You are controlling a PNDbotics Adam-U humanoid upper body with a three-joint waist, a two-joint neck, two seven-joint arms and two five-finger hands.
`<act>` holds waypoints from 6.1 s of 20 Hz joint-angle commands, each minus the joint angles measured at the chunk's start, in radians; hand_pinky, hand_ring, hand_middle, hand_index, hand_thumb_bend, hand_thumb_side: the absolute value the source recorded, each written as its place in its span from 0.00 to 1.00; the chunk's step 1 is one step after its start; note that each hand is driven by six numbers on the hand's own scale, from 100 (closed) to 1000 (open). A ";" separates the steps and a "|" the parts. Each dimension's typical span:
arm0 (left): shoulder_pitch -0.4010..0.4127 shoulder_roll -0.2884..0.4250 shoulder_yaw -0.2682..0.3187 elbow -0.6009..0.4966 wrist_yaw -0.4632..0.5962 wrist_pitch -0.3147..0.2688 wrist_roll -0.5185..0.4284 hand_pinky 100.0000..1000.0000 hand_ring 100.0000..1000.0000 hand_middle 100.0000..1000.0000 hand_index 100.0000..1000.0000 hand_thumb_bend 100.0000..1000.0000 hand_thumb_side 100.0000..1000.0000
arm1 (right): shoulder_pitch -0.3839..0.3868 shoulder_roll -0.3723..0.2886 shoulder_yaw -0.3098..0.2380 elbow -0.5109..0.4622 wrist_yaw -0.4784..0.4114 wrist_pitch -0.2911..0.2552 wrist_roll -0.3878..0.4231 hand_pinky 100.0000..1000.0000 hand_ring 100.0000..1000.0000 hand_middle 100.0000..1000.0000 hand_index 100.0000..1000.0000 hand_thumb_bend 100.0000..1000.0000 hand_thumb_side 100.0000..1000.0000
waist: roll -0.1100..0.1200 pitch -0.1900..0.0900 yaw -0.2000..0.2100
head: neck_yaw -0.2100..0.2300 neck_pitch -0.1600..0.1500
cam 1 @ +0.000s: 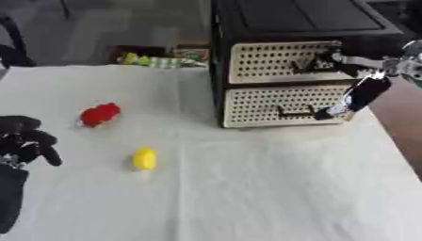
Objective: Pick up objects from table and place into drawer.
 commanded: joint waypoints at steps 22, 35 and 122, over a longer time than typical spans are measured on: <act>-0.013 0.007 -0.002 -0.014 0.001 0.009 0.005 0.38 0.55 0.61 0.65 0.04 0.86 | 0.060 -0.109 -0.010 -0.172 -0.146 0.035 0.086 0.00 0.19 0.00 0.75 0.59 0.51 | -0.005 -0.019 -0.012 | -0.001 -0.004; -0.013 0.008 -0.003 -0.014 0.004 0.011 0.006 0.38 0.55 0.61 0.65 0.04 0.86 | 0.147 -0.169 -0.025 -0.273 -0.201 0.076 0.108 0.00 0.18 0.00 0.75 0.59 0.50 | -0.005 -0.021 -0.015 | -0.005 -0.007; -0.010 0.002 -0.007 -0.014 -0.005 0.034 0.002 0.38 0.56 0.61 0.64 0.05 0.87 | 0.407 -0.304 -0.143 -0.643 -0.550 0.282 0.203 0.01 0.21 0.00 0.87 0.60 0.43 | -0.009 -0.019 -0.027 | 0.000 -0.015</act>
